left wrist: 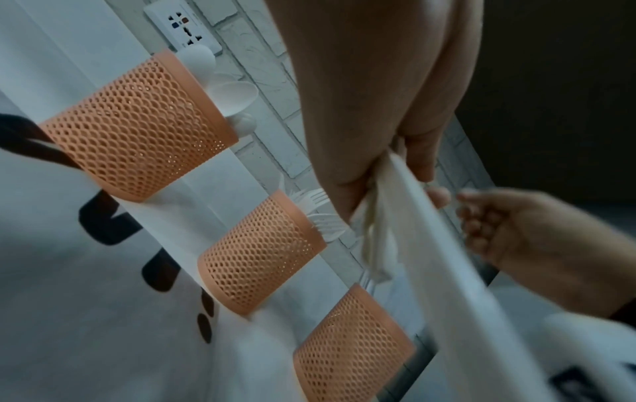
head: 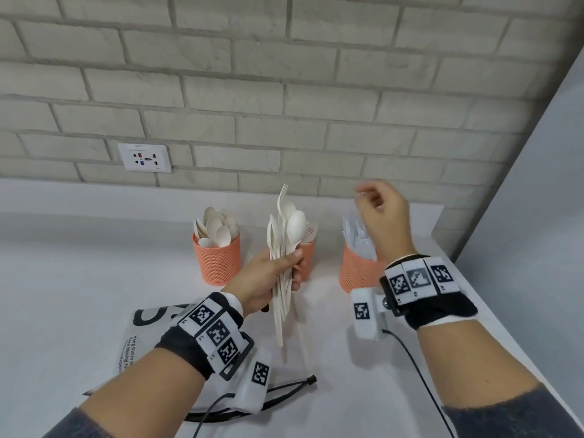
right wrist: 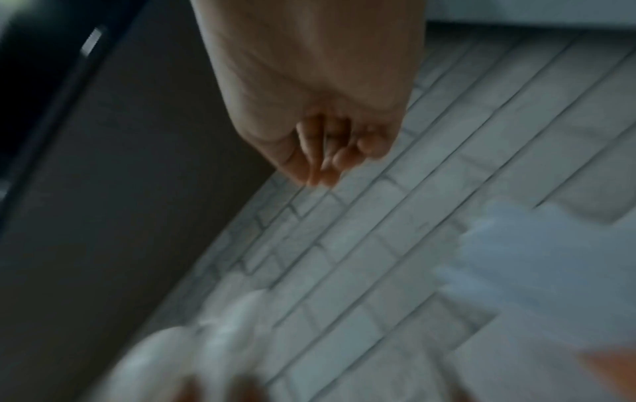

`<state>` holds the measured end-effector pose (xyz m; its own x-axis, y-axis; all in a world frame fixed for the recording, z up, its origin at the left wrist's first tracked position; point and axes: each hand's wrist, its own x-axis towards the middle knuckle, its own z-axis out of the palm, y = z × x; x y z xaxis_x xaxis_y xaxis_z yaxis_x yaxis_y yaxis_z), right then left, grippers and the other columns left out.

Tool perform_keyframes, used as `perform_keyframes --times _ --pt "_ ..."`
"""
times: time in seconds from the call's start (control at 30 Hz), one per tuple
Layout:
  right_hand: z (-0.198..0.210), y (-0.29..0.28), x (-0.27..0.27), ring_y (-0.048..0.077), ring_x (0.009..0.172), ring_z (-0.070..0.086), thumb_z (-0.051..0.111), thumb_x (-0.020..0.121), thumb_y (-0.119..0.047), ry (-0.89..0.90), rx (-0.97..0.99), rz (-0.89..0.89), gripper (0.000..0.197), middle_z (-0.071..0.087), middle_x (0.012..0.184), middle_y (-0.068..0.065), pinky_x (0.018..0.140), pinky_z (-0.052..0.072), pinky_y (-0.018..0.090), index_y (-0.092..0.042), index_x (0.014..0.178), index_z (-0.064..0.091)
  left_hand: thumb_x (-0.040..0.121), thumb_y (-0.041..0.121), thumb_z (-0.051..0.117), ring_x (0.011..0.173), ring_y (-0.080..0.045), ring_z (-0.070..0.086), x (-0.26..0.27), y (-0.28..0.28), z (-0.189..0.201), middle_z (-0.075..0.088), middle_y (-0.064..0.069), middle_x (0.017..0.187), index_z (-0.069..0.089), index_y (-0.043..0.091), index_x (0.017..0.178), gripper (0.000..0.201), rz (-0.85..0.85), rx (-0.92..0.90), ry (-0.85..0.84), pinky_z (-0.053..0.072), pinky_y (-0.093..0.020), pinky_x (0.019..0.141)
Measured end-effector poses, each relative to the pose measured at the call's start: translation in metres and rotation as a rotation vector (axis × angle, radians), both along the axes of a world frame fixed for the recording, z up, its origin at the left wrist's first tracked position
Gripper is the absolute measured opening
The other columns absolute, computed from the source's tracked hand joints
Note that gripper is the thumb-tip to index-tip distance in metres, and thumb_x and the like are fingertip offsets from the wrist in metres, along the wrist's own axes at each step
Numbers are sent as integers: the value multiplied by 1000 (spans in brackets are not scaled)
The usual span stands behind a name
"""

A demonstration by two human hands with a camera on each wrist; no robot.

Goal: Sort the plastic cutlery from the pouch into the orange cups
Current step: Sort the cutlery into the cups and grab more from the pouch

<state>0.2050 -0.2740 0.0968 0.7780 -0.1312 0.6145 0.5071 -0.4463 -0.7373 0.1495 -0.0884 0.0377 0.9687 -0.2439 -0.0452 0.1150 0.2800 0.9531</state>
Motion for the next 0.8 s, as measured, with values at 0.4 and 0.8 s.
perform_keyframes --times 0.4,0.8 --pt "-36 80 -39 23 61 64 74 77 -20 244 -136 220 21 62 64 6 61 55 34 -13 76 54 92 -4 38 61 -7 59 -12 11 6 66 4 61 60 0 108 28 36 -9 -23 48 -19 54" --pt "-31 102 -44 15 67 64 57 88 -2 579 299 517 16 64 79 6 64 55 24 -6 104 56 93 3 49 71 -8 69 -15 40 2 73 5 76 60 21 108 26 236 -83 -74 54 -21 62"
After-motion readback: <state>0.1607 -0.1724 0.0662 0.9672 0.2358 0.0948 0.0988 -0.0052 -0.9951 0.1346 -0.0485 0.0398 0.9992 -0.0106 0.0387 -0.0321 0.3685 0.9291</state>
